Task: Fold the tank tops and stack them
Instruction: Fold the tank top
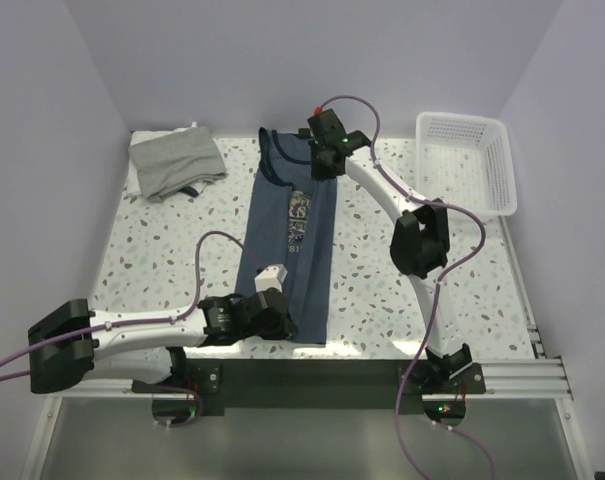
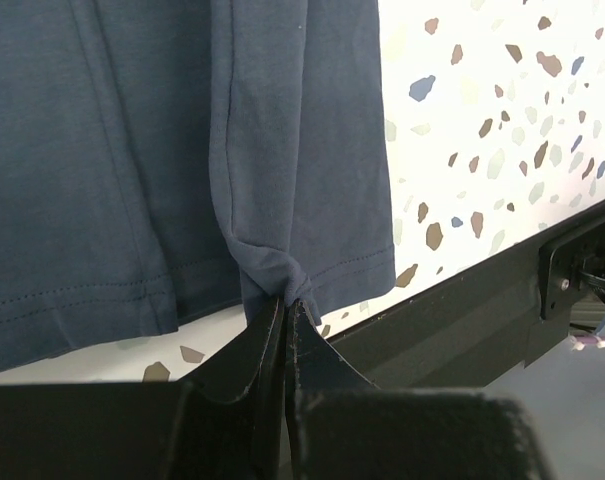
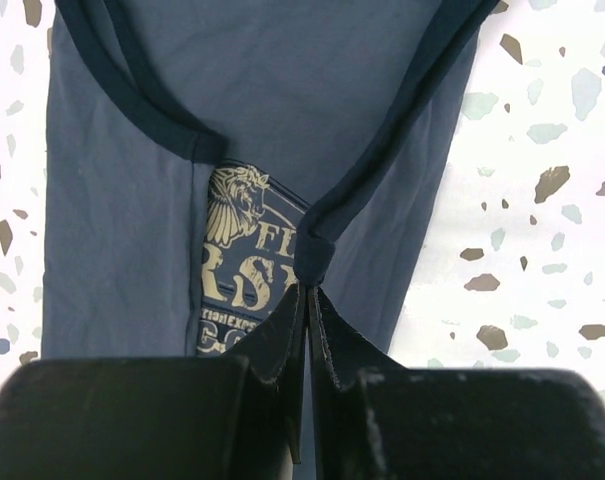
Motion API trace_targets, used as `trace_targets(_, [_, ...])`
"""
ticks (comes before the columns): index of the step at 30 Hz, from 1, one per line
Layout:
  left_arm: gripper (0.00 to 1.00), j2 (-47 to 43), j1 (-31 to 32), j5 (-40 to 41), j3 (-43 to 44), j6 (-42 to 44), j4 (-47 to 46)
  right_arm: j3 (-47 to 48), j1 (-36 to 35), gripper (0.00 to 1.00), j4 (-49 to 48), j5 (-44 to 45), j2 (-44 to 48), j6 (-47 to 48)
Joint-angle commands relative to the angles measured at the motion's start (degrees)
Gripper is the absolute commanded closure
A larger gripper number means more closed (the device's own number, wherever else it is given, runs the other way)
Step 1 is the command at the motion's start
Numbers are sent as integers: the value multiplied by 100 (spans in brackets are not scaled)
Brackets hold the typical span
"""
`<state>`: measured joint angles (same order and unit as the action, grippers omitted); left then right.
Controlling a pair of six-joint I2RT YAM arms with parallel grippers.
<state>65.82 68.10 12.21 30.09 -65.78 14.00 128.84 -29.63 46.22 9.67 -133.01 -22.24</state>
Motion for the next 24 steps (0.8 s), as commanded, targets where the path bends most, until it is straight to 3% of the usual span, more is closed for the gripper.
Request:
trace_targets(1, [100, -184, -16, 194, -38, -198, 173, 361, -52, 94, 28, 0, -23, 62])
trace_targets(24, [98, -465, -7, 308, -301, -401, 323, 757, -237, 92, 72, -9, -340, -8])
